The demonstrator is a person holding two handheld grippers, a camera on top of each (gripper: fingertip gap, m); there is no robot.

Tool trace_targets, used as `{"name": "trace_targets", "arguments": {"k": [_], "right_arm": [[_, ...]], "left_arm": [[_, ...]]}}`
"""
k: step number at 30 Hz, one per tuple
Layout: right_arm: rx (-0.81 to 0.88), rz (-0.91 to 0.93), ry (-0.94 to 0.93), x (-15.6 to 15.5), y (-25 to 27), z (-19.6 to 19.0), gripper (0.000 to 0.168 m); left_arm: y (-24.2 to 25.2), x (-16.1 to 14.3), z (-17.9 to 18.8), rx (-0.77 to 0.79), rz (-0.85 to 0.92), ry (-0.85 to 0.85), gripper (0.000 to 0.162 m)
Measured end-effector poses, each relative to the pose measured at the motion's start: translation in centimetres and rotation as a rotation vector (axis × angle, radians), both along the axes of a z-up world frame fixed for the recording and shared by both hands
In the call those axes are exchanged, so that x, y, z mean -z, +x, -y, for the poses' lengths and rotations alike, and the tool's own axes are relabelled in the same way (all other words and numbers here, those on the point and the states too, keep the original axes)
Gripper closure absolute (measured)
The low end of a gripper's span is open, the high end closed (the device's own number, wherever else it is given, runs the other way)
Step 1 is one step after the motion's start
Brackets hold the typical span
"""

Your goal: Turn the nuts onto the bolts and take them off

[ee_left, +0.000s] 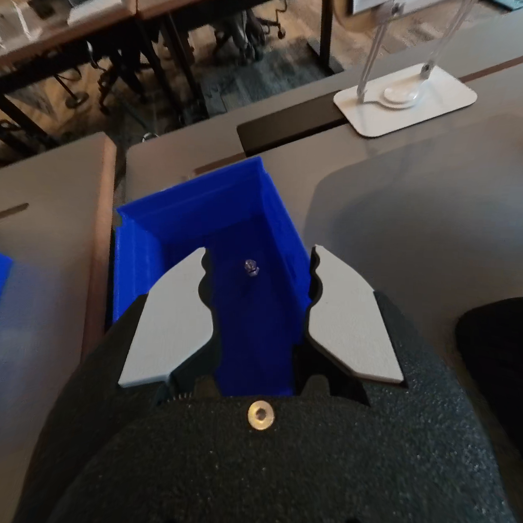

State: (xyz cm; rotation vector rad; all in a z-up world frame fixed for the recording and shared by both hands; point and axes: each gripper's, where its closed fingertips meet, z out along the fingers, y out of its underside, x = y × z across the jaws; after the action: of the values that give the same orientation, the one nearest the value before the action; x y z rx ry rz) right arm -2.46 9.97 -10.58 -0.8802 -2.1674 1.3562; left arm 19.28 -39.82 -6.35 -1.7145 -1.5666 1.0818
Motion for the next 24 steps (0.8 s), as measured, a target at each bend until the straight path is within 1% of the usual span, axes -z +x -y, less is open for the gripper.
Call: {"name": "trace_targets", "arguments": {"k": [3, 5, 10, 16, 18, 24], "right_arm": [[-0.012, 0.003, -0.003, 0.0, 0.1, 0.1, 0.087], [-0.012, -0.002, 0.001, -0.1, 0.1, 0.0, 0.087], [-0.014, 0.004, 0.003, 0.0, 0.2, -0.1, 0.088], [-0.013, -0.001, 0.0, -0.3, 0.2, -0.4, 0.089], [-0.01, -0.005, 0.002, -0.4, 0.2, -0.6, 0.089], [-0.003, 0.001, -0.002, -0.4, 0.1, -0.9, 0.089]], "left_arm": [[-0.6, 2.0, 2.3, 0.024, 0.065, -0.023, 0.09], [-1.3, 3.6, 3.2, 0.064, 0.11, -0.029, 0.091], [-2.8, 8.3, 4.7, 0.155, 0.268, -0.046, 0.092], [-4.7, 12.9, 5.9, 0.201, 0.356, -0.029, 0.096], [-5.2, 14.0, 6.1, 0.212, 0.374, -0.022, 0.096], [-5.8, 15.6, 6.0, 0.246, 0.393, 0.01, 0.101]]}}
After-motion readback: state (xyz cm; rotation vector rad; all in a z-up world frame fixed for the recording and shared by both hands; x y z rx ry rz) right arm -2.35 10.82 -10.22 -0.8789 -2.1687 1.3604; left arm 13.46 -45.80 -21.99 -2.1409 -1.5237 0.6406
